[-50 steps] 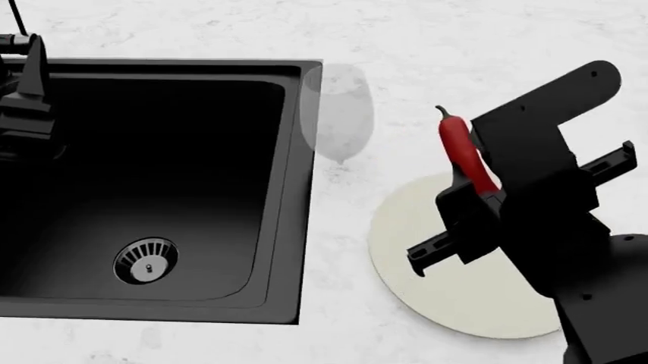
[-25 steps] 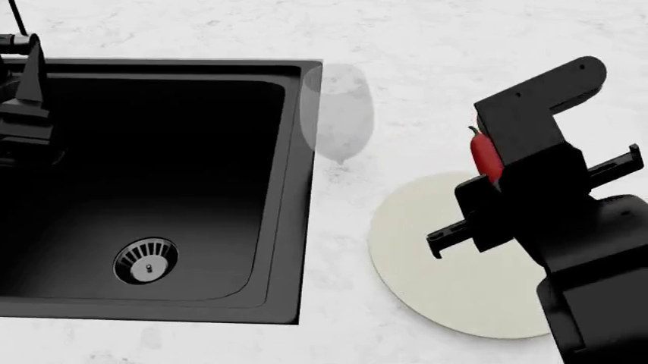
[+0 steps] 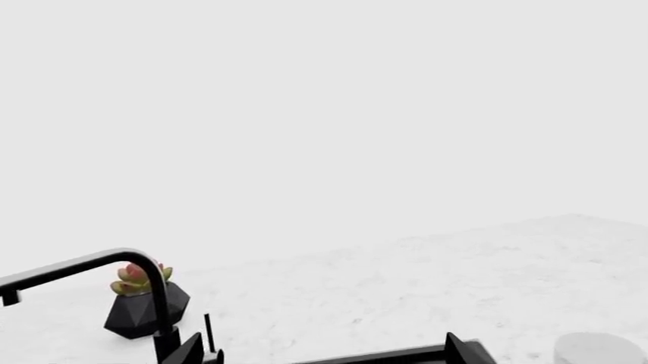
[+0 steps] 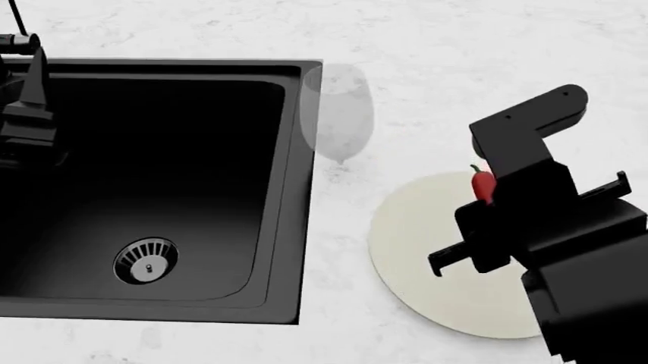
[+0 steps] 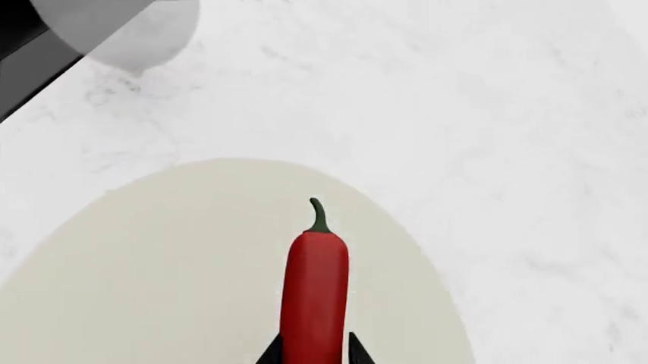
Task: Pick the chili pepper from the sink and place it on the plate located on the counter
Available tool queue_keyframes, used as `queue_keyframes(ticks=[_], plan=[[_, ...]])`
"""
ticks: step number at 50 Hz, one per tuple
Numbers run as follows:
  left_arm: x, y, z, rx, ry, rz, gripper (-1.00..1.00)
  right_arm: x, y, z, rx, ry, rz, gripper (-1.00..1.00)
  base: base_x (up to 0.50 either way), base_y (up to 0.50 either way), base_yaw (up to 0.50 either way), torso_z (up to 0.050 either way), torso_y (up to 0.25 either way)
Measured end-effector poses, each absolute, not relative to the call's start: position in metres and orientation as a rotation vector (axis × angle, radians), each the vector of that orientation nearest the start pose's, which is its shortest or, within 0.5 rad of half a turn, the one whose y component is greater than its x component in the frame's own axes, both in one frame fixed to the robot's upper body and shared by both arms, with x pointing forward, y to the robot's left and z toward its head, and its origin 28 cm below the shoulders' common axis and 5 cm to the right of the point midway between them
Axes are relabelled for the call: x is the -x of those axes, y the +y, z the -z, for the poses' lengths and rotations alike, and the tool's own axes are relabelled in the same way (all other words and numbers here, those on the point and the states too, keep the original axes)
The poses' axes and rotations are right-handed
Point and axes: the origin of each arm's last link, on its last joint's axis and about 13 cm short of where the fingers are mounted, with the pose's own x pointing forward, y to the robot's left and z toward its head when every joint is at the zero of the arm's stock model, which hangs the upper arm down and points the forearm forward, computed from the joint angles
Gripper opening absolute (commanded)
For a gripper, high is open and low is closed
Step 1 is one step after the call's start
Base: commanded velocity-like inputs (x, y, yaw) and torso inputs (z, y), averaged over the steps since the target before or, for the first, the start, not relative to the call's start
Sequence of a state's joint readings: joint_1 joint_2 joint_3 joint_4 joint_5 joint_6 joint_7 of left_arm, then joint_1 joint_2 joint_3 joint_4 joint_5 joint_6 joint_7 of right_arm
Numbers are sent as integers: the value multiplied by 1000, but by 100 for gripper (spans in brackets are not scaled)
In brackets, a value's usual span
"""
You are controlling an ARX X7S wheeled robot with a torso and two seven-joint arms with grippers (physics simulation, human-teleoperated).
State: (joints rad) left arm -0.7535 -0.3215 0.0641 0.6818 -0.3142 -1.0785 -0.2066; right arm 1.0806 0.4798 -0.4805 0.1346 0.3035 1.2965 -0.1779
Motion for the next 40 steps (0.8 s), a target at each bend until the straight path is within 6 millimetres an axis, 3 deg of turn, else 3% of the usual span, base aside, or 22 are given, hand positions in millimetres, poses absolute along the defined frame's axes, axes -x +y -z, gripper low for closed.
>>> queue_keyframes(ticks=[28, 29, 40], plan=[[-257, 237, -252, -169, -324, -32, 100, -344, -179, -205, 383, 657, -179, -100, 0, 0, 0, 0, 0], [-257, 237, -252, -169, -324, -32, 100, -344, -179, -205, 382, 658, -180, 100, 0, 0, 0, 0, 0], [-256, 236, -254, -171, -327, -29, 100, -342, -180, -206, 378, 662, -188, 100, 0, 0, 0, 0, 0]])
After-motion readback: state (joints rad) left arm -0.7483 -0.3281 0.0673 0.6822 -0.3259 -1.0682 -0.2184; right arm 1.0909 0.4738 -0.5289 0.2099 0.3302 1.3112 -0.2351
